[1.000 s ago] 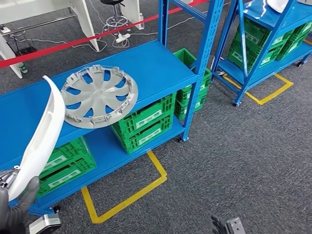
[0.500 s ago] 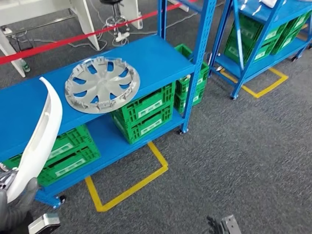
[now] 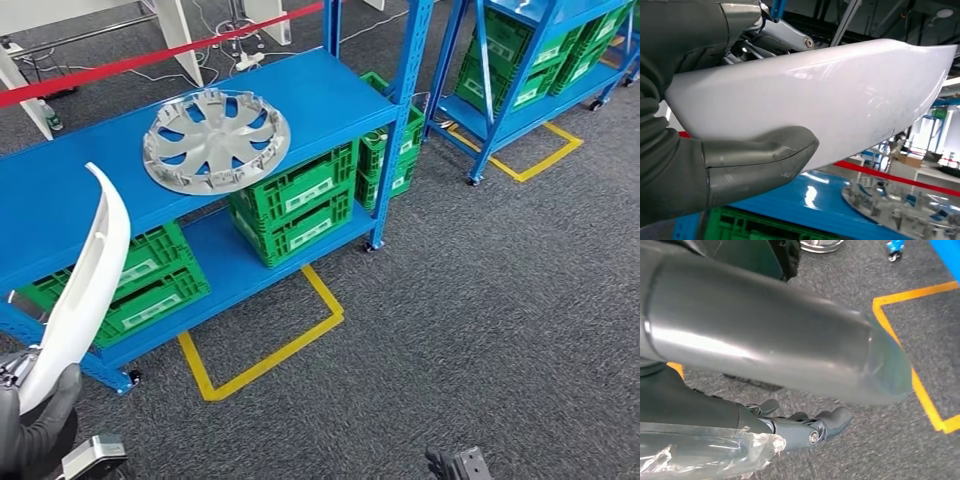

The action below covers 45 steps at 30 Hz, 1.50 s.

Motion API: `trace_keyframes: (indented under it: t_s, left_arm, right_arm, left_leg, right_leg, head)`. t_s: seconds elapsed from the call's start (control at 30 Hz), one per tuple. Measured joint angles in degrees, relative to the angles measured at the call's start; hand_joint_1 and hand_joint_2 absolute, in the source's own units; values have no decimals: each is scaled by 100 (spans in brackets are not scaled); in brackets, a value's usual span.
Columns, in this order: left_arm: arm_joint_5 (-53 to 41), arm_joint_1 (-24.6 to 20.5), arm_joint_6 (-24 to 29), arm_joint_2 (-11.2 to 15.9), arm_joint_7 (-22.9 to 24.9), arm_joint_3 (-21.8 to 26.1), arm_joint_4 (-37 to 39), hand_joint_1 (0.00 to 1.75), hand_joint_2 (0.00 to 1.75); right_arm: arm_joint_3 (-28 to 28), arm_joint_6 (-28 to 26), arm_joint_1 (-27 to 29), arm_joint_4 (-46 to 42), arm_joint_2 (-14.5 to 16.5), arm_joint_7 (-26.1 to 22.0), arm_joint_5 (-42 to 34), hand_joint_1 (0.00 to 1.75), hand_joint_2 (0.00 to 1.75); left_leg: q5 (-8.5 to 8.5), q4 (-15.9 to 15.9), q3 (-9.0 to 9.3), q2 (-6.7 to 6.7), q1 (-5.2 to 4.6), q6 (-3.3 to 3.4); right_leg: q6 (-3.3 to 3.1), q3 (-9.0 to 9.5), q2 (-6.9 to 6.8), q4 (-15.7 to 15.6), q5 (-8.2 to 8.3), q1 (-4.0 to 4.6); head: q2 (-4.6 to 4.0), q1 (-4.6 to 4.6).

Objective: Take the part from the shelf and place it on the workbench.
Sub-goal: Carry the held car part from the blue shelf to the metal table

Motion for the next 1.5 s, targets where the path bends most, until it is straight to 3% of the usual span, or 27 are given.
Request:
trace_keyframes:
  t_s: [0.07, 0.1, 0.2, 0.23, 0.27, 0.3, 0.37, 0.43, 0.5, 0.57, 0.6, 0.67, 0.73, 0.77, 0.8, 0.87, 0.93, 1.0, 1.07, 1.13, 1.2, 1.27, 1.3, 1.33, 1.37, 1.43, 1.5]
  left_arm:
    - [-53, -20, -11, -1, 37, -24, 28, 175, 175]
    - [-77, -31, -15, -2, 59, -39, 40, 175, 175]
    - [-109, -53, -18, -3, 100, -76, 76, 175, 175]
    - [-112, -57, -18, -3, 102, -85, 89, 175, 175]
    - [-114, -61, -18, -3, 106, -94, 102, 175, 175]
    - [-114, -68, -19, -3, 116, -111, 115, 175, 175]
    - [-110, -88, -32, -1, 144, -150, 139, 175, 175]
    - [-97, -110, -67, 10, 180, -197, 160, 175, 175]
    - [-57, -152, -98, 38, 218, -266, 182, 175, 175]
    - [19, -202, -112, 78, 268, -357, 209, 175, 175]
    - [75, -217, -122, 99, 298, -399, 222, 175, 175]
    - [238, -236, -183, 138, 359, -460, 248, 175, 175]
    - [386, -257, -256, 158, 403, -498, 280, 175, 175]
    - [432, -268, -276, 162, 417, -514, 298, 175, 175]
    - [458, -275, -282, 166, 421, -524, 312, 175, 175]
    - [483, -282, -284, 169, 421, -539, 329, 175, 175]
    - [492, -292, -284, 173, 421, -550, 337, 175, 175]
    - [496, -306, -283, 178, 421, -560, 343, 175, 175]
    - [497, -326, -282, 181, 421, -569, 347, 175, 175]
    - [497, -338, -282, 182, 421, -577, 349, 175, 175]
    - [520, -330, -292, 183, 422, -580, 353, 175, 175]
    - [679, -307, -371, 182, 405, -572, 357, 175, 175]
    - [821, -289, -432, 177, 365, -551, 358, 175, 175]
    - [991, -269, -508, 164, 294, -516, 358, 175, 175]
    - [1161, -250, -586, 142, 206, -462, 358, 175, 175]
    - [1441, -207, -765, 88, 53, -304, 357, 175, 175]
    - [1604, -135, -981, 46, -21, -111, 356, 175, 175]
  right_arm:
    - [-14, -5, 36, 56, 0, -61, 0, 0, 0]
    - [-21, -9, 58, 81, 0, -76, 0, 0, 0]
    - [-32, -13, 93, 134, 0, -97, -1, 0, 0]
    - [-39, -14, 93, 145, 0, -99, -1, 0, 0]
    - [-51, -16, 92, 156, 0, -100, -2, 0, 0]
    - [-65, -20, 91, 166, 0, -101, -3, 0, 0]
    - [-95, -28, 83, 183, 0, -103, -7, 0, 0]
    - [-124, -42, 44, 191, -1, -109, -20, 0, 0]
    - [-176, -57, 10, 218, -3, -134, -38, 0, 0]
    - [-249, -64, 19, 281, -10, -176, -39, 0, 0]
    - [-282, -72, 30, 317, -20, -198, -28, 0, 0]
    - [-342, -93, 37, 388, -39, -245, -1, 0, 0]
    - [-392, -112, 31, 446, -50, -276, 18, 0, 0]
    - [-410, -119, 33, 476, -50, -284, 26, 0, 0]
    - [-425, -123, 39, 502, -50, -288, 32, 0, 0]
    - [-446, -128, 47, 540, -51, -289, 42, 0, 0]
    - [-456, -129, 35, 563, -52, -292, 44, 0, 0]
    - [-464, -129, 19, 580, -54, -295, 44, 0, 0]
    - [-485, -130, 29, 599, -60, -296, 44, 0, 0]
    - [-503, -130, 45, 619, -67, -296, 44, 0, 0]
    - [-506, -130, 31, 627, -68, -288, 49, 0, 0]
    - [-508, -134, 13, 629, -68, -244, 85, 0, 0]
    - [-509, -136, 13, 630, -68, -205, 118, 0, 0]
    - [-509, -138, 14, 630, -68, -161, 161, 0, 0]
    - [-509, -138, 11, 630, -68, -113, 210, 0, 0]
    - [-504, -138, -30, 630, -49, -16, 326, 0, 0]
    - [-494, -146, -105, 630, -19, 88, 429, 0, 0]
  left_leg:
    - [58, 12, -93, 20, -12, 137]
    - [112, 16, -148, 33, -13, 197]
    - [306, 19, -363, 55, -30, 297]
    - [375, 22, -446, 59, -44, 303]
    - [443, 25, -532, 77, -58, 307]
    - [511, 28, -618, 101, -71, 309]
    - [629, 32, -762, 160, -88, 295]
    - [717, 43, -839, 222, -111, 249]
    - [787, 44, -854, 320, -115, 192]
    - [812, 51, -868, 383, -91, 126]
    - [718, 126, -902, 344, -80, 89]
    - [272, 629, -1090, 185, -65, 29]
    - [-187, 1405, -1350, 96, -63, 10]
    - [-264, 1653, -1408, 83, -63, 10]
    - [-217, 1695, -1371, 75, -62, 15]
    - [129, 1176, -1020, 20, -57, 39]
    - [406, 435, -587, -173, -41, 85]
    - [440, 98, -424, -284, -29, 122]
    - [417, 26, -447, -187, -14, 159]
    - [417, -19, -460, -66, 9, 211]
    - [426, -26, -466, 61, 10, 244]
    - [427, -24, -468, 203, 2, 252]
    - [427, -21, -467, 270, 2, 252]
    - [424, -18, -463, 335, 5, 247]
    - [417, -12, -455, 393, 9, 236]
    - [393, 18, -451, 493, -13, 185]
    - [381, 57, -466, 596, -63, 133]
  right_leg:
    - [60, -46, 0, 17, 13, -17]
    - [87, -98, -2, 111, -126, -27]
    - [135, -352, -5, 1017, -959, -28]
    - [140, -406, -5, 1382, -1128, -26]
    - [137, -401, -6, 1630, -1154, -25]
    - [128, -308, -9, 1698, -1055, -22]
    - [102, 182, -72, 1218, -749, -16]
    - [76, 827, -242, 310, -771, 12]
    - [25, 1102, -300, -212, -902, 52]
    - [-68, 1039, -206, -254, -840, 63]
    - [-121, 997, -163, -252, -793, 61]
    - [-203, 911, -77, -255, -686, 51]
    - [-231, 812, 34, -243, -587, 55]
    - [-232, 762, 92, -234, -545, 58]
    - [-227, 714, 154, -224, -514, 59]
    - [-212, 659, 280, -200, -478, 58]
    - [-181, 609, 403, -170, -460, 66]
    - [-121, 534, 512, -140, -423, 66]
    - [-53, 437, 571, -108, -395, 64]
    - [16, 271, 384, 133, -549, 75]
    - [83, -49, 116, 820, -906, 64]
    - [126, -363, 31, 1525, -1152, 36]
    - [139, -395, 17, 1617, -1131, 26]
    - [148, -307, -2, 1464, -1003, 19]
    - [155, -114, -48, 1107, -803, 10]
    - [155, 291, -283, 333, -522, 18]
    - [88, 419, -410, 45, -474, 37]
  head:
    - [-1, 1]
    - [0, 7]
    - [-2, 25]
    - [-2, 26]
    - [-2, 25]
    - [-1, 25]
    - [-1, 25]
    - [-1, 23]
    - [-2, 34]
    - [-4, 46]
    - [-3, 39]
    - [-4, 17]
    - [-4, 6]
    - [-4, 5]
    - [-4, 7]
    - [-4, 6]
    - [-4, 8]
    - [-4, 7]
    - [-4, 3]
    - [-4, 36]
    - [-4, 72]
    - [-4, 75]
    - [-4, 77]
    - [-4, 75]
    - [-4, 76]
    - [-4, 83]
    - [-4, 73]
